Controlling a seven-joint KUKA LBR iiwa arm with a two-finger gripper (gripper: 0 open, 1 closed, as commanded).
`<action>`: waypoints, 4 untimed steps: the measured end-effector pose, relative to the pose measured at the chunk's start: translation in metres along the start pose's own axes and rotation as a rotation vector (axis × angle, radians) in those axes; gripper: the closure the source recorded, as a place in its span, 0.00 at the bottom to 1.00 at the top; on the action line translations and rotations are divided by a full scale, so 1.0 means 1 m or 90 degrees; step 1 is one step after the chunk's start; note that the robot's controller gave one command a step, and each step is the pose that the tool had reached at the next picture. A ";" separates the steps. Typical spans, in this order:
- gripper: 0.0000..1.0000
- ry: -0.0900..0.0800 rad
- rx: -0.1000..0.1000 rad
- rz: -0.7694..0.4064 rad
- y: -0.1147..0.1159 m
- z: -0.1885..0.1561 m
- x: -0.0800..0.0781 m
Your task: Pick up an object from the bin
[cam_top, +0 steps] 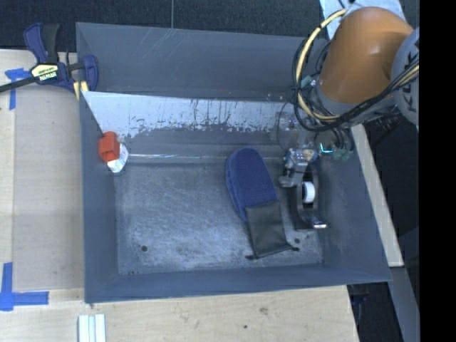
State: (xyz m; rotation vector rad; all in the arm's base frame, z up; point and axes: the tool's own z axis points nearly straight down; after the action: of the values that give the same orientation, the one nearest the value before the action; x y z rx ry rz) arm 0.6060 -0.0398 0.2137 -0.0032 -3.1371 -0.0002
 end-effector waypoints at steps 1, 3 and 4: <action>0.00 0.001 0.001 -0.044 -0.058 0.090 0.014; 0.00 -0.010 -0.004 -0.534 -0.095 0.136 0.029; 1.00 -0.003 -0.006 -0.537 -0.096 0.137 0.032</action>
Offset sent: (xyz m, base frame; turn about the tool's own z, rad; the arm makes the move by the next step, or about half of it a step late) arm -0.0120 -0.0538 -0.0853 -0.0735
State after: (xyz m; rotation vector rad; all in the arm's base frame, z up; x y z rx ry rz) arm 0.5735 -0.1361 0.0770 1.2841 -2.8684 -0.0181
